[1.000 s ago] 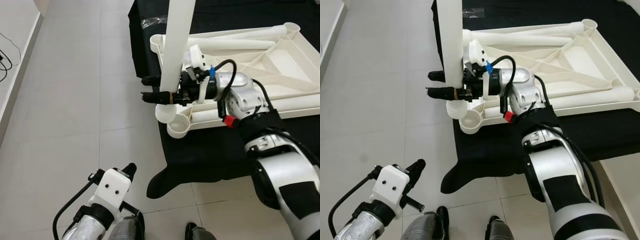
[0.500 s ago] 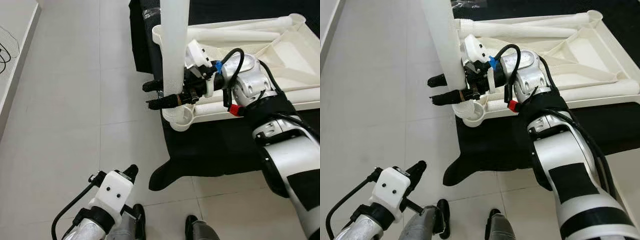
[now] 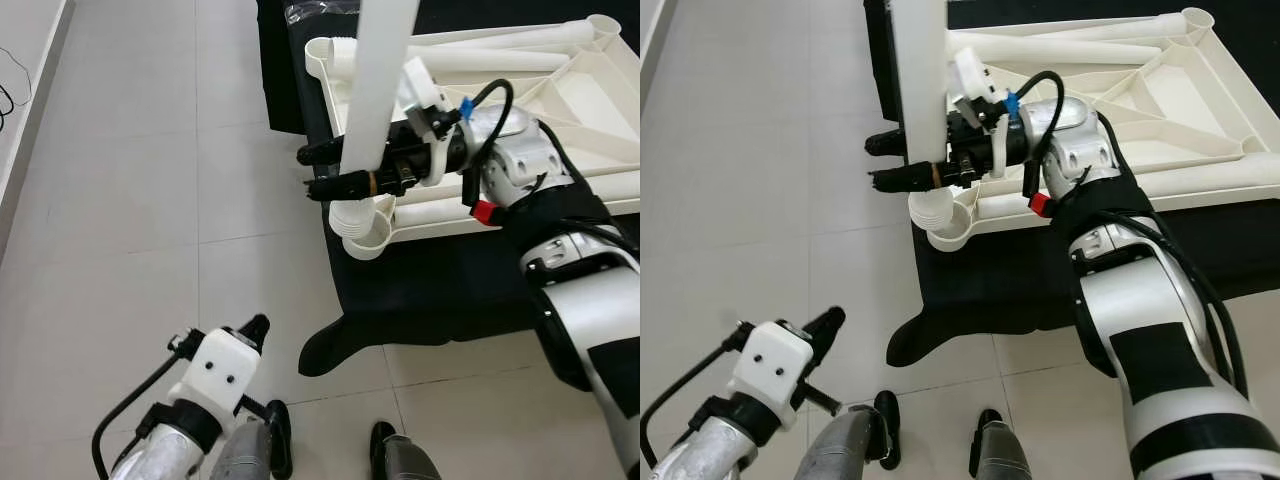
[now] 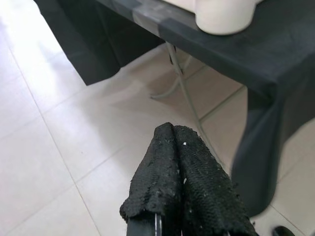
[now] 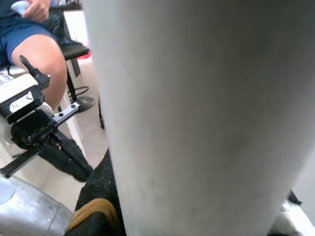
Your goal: Building children table
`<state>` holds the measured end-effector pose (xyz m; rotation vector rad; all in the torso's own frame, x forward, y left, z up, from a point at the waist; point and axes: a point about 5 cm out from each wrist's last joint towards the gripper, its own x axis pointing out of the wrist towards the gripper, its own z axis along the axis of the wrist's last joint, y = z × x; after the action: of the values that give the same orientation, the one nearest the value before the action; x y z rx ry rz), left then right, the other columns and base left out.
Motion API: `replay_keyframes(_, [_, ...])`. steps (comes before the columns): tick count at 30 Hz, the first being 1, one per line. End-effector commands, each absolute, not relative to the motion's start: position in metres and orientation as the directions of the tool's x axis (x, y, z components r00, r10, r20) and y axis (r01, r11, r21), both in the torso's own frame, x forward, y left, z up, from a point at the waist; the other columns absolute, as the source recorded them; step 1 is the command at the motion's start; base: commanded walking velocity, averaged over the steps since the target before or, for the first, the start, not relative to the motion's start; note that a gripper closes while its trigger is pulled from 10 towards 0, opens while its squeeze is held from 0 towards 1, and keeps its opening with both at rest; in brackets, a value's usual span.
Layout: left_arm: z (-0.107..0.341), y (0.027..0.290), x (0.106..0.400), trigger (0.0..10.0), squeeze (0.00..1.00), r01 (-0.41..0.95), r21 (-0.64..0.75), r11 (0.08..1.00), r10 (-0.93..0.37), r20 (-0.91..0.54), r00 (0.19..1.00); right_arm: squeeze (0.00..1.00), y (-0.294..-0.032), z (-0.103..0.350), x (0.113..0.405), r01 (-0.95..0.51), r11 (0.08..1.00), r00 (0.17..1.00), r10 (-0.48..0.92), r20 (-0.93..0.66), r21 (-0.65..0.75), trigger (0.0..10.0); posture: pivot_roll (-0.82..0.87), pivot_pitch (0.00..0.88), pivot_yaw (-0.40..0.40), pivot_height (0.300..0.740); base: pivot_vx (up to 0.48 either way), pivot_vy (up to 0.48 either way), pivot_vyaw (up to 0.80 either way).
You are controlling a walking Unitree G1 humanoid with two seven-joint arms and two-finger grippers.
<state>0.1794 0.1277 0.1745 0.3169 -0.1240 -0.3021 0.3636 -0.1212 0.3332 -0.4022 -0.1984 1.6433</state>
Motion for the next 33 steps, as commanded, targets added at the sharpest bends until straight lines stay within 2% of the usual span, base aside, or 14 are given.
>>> replay_keyframes(1, [0.177,0.13,0.176,10.0,0.0,0.278,0.326,0.903,-0.315,0.064,0.947,0.0,-0.121,0.33,0.36,-0.925,-0.155,-0.113,0.984,-0.14,-0.348,10.0,0.18,0.386,-0.006,0.74,0.0,0.0,0.0])
replay_keyframes(9, [0.183,0.123,0.172,10.0,0.0,0.321,0.279,0.905,-0.359,0.096,0.928,0.0,-0.127,0.327,0.359,-0.922,-0.165,-0.107,0.978,-0.18,-0.35,10.0,0.18,0.381,-0.003,0.74,0.0,0.0,0.0])
replay_keyframes(19, [0.177,0.12,0.163,10.0,0.0,0.364,0.256,0.896,-0.39,0.059,0.919,0.0,-0.128,0.327,0.352,-0.912,-0.208,-0.145,0.97,-0.197,-0.353,10.0,0.18,0.38,0.0,0.74,0.0,0.0,0.0])
replay_keyframes(33, [0.174,0.118,0.157,10.0,0.0,0.376,0.247,0.893,-0.397,0.039,0.917,0.0,-0.134,0.323,0.351,-0.917,-0.207,-0.146,0.97,-0.196,-0.341,10.0,0.19,0.385,0.002,0.74,0.0,0.0,0.0])
